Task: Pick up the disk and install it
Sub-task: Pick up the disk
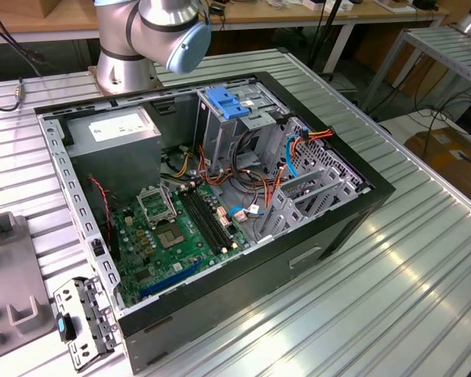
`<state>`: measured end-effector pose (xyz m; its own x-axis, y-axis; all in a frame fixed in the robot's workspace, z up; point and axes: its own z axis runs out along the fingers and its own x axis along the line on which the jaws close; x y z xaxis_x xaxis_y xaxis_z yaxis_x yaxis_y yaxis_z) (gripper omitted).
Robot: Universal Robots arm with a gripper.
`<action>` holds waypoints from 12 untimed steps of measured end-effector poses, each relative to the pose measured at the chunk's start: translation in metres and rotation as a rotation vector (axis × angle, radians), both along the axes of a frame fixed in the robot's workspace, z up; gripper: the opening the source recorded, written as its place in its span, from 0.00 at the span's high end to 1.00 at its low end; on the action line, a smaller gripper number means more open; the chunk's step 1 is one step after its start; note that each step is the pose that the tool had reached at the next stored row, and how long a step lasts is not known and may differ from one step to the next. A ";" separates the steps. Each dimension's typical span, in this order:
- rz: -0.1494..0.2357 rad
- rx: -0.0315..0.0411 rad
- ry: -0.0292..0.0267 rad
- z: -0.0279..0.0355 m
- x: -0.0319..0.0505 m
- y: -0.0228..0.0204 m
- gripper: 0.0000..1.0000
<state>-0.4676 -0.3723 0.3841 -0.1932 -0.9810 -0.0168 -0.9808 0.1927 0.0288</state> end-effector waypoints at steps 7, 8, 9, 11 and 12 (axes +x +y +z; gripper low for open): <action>0.000 -0.0001 0.0000 0.0001 0.0000 0.0001 0.89; 0.000 -0.0001 0.0001 0.0001 0.0000 0.0001 0.89; 0.001 -0.0001 0.0000 0.0001 0.0000 0.0001 0.89; 0.001 -0.0001 0.0000 0.0001 0.0000 0.0001 0.89; 0.001 -0.0001 0.0000 0.0001 0.0000 0.0001 0.89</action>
